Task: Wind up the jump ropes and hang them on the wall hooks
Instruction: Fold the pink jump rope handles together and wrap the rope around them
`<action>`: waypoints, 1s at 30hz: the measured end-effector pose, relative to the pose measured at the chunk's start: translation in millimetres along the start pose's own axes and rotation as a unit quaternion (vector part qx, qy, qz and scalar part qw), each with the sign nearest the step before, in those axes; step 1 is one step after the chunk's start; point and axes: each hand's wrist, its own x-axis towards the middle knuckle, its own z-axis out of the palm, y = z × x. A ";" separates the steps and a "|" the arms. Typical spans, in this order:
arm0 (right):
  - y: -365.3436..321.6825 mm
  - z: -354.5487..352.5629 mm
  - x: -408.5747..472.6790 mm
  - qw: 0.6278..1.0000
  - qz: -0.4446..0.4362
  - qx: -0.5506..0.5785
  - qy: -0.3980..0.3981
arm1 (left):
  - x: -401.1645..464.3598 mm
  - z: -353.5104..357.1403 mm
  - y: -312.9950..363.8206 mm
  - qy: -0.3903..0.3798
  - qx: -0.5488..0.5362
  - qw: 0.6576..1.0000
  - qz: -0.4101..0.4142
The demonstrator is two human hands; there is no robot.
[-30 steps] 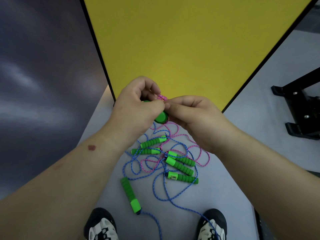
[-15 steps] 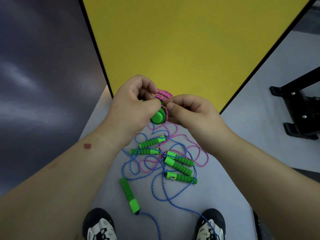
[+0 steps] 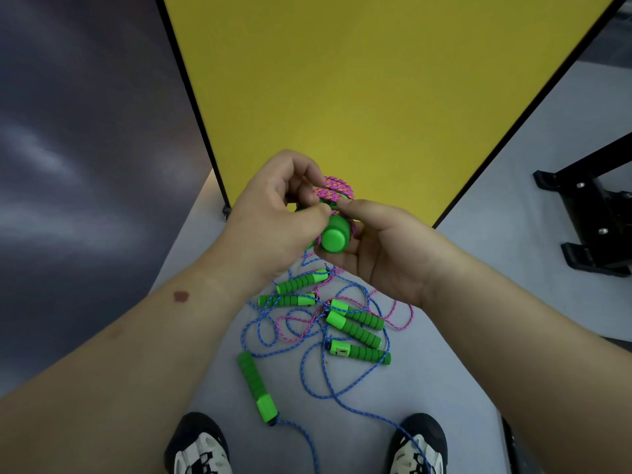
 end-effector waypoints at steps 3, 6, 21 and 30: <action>-2.1 2.8 -0.7 0.998 -0.040 0.057 -0.002 | -2.9 2.7 0.1 -0.008 0.057 0.998 0.002; -0.3 4.0 -1.2 0.995 -0.078 0.048 0.028 | -1.2 -1.3 4.3 -0.018 0.124 0.992 -0.034; 4.8 -2.9 -20.2 0.935 -0.212 -0.278 0.062 | 4.1 -7.8 -2.6 -0.058 -0.022 0.992 -0.109; -33.2 6.0 -25.5 0.646 -0.385 -0.643 0.144 | 1.7 -7.1 -5.5 -0.087 0.097 0.990 -0.055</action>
